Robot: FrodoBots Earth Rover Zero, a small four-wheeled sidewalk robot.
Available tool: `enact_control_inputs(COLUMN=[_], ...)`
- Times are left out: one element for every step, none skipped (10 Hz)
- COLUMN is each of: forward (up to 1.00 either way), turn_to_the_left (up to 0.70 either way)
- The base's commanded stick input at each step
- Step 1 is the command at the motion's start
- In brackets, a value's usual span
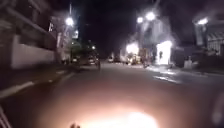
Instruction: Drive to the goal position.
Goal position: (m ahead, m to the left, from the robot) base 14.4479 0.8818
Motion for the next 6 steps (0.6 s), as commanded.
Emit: enact_control_inputs(forward=[1.00, 1.00, 1.00, 1.00, 1.00, 1.00], turn_to_the_left=[0.00, -0.27, -0.27, -0.27, -0.27, -0.27])
